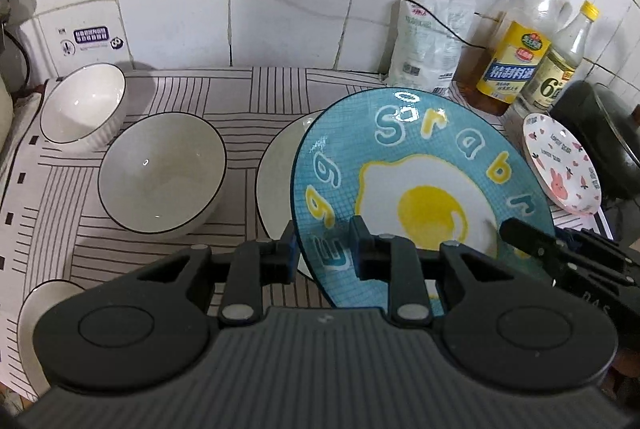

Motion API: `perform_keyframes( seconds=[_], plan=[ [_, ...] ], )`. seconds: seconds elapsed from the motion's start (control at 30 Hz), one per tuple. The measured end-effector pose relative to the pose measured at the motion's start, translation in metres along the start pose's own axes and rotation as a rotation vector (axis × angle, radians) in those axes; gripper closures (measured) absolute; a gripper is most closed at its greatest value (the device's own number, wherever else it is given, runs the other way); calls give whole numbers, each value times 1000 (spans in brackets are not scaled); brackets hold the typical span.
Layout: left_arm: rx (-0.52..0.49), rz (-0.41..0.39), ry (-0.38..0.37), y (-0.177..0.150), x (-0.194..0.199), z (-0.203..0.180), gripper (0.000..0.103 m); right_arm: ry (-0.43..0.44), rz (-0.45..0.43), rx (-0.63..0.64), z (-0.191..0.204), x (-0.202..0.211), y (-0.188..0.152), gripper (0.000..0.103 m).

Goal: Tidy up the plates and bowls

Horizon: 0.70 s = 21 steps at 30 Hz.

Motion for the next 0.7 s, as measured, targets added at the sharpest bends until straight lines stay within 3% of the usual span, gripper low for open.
perform_keyframes(
  seconds=[0.47,0.7],
  plan=[
    [41,148,29,7,-42,6,75,-3,71,11,-16,-43,0,75],
    [38,219,38,10,-58,6,72,-46,108,46,-14,-55,1,75]
  ],
)
Point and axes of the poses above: each gripper's, at about its wrist camera, not at the fingertips, and x roughly against the way its jaws point, z to its left, y to its top, the point moved 3 cm from there along -x, roughly the way its jaws point, and after that the axes turned 11 degrees about y, right-handed, at the moved point
